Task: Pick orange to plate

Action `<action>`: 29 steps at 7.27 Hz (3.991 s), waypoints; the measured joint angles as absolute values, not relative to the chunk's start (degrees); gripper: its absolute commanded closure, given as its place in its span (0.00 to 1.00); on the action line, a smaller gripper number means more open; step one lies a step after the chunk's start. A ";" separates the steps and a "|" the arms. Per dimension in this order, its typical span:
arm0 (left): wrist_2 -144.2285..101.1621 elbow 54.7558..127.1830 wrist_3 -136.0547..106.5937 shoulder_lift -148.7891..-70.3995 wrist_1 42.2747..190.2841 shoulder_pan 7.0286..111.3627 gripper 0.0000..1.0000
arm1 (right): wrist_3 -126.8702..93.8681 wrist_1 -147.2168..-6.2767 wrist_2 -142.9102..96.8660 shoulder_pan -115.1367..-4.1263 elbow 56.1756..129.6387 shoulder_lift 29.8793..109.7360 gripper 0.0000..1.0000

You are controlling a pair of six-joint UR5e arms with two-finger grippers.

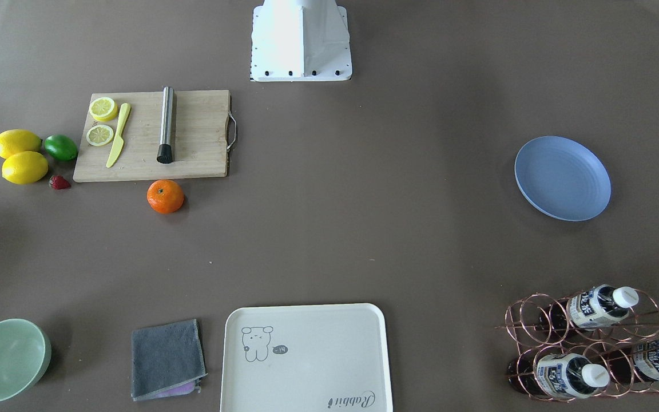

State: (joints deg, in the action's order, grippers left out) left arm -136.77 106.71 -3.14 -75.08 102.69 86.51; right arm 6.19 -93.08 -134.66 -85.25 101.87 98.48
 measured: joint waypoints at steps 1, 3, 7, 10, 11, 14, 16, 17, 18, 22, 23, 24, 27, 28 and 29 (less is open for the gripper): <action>-137.08 106.61 -4.76 -74.85 103.32 86.47 0.03 | 6.27 -93.08 -134.69 -85.28 102.25 98.56 0.00; -137.55 106.36 -6.24 -74.82 103.88 86.34 0.08 | 6.35 -93.08 -134.71 -85.29 102.74 98.80 0.00; -137.34 103.48 -11.58 -77.45 106.60 78.19 0.03 | 6.23 -93.08 -134.98 -85.27 104.01 98.55 0.00; -137.16 90.17 -25.02 -82.78 121.83 72.84 0.03 | 6.35 -93.08 -135.83 -85.23 103.93 98.65 0.00; -136.55 86.31 -29.22 -84.36 126.53 70.92 0.03 | 6.47 -93.07 -136.12 -85.21 103.65 98.77 0.00; -131.20 82.57 -38.81 -85.47 134.98 65.01 0.23 | 6.82 -93.08 -136.39 -85.25 103.54 98.86 0.00; -130.46 82.16 -39.79 -85.43 136.00 63.53 0.27 | 6.84 -93.08 -136.40 -85.21 103.54 98.87 0.00; -130.39 82.10 -39.98 -85.39 136.13 62.98 0.32 | 6.75 -93.07 -136.41 -85.18 103.54 98.87 0.00; -130.36 81.94 -40.25 -85.34 136.45 62.40 0.40 | 6.60 -93.08 -136.41 -85.17 103.56 98.76 0.00; -130.50 81.70 -40.85 -84.71 138.96 61.46 1.00 | 6.36 -93.06 -136.47 -85.18 103.93 98.26 0.00; -130.83 82.38 -40.91 -84.56 139.20 61.53 1.00 | 6.22 -93.04 -136.72 -85.17 104.00 98.00 0.00; -131.00 83.23 -41.16 -84.55 139.24 61.54 1.00 | 5.60 -93.05 -137.31 -85.08 104.02 97.15 0.00; -131.31 91.98 -58.57 -86.30 138.91 58.64 1.00 | -3.91 -92.98 -139.33 -81.95 104.42 91.72 0.00; -129.33 96.05 -65.98 -86.95 138.64 55.20 1.00 | -8.03 -92.93 -139.44 -79.62 104.69 89.55 0.00; -125.81 99.89 -72.99 -87.99 137.54 50.79 1.00 | -11.31 -92.91 -139.38 -76.93 105.10 87.68 0.00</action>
State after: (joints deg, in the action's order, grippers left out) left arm -125.81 99.89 -72.99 -87.99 137.54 50.79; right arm -11.31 -92.91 -139.38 -76.93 105.10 87.68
